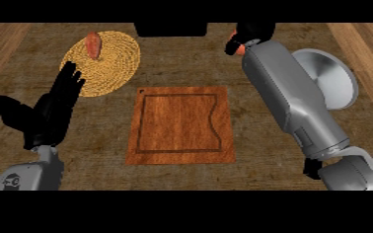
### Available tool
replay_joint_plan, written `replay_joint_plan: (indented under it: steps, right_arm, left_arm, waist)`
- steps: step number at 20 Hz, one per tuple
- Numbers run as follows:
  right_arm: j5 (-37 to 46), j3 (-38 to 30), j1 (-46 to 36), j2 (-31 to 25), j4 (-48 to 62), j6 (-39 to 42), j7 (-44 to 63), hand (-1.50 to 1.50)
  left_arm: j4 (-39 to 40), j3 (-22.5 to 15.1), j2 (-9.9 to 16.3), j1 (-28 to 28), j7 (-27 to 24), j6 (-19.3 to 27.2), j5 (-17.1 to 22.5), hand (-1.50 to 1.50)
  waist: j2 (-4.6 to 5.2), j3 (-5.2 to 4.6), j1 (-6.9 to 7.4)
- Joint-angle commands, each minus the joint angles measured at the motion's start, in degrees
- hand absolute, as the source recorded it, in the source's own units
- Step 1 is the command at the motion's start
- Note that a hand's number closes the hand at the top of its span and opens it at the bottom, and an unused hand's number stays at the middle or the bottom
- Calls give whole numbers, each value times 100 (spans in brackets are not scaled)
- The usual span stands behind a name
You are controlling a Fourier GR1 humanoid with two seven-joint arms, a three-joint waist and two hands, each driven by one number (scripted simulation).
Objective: Pick the squash from the cutting board and place it in the pan
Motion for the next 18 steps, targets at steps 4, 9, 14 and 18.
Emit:
replay_joint_plan:
  steps: [4,9,14,18]
  right_arm:
    - [359,-81,-478,-51,-688,492,1724,150]
    - [416,-314,60,-538,-1113,131,1743,150]
    - [194,-686,605,-1335,-1662,87,1215,150]
    - [147,-842,1214,-1619,-2188,-241,998,150]
  left_arm:
    - [120,99,63,-152,-12,-201,188,0]
    - [-334,68,94,243,-27,-247,149,0]
    - [7,-43,-100,-65,-151,-31,-68,0]
    - [229,202,72,-9,-291,-308,165,0]
  waist:
    - [53,16,78]
    - [63,20,135]
    - [69,21,64]
    - [72,19,85]
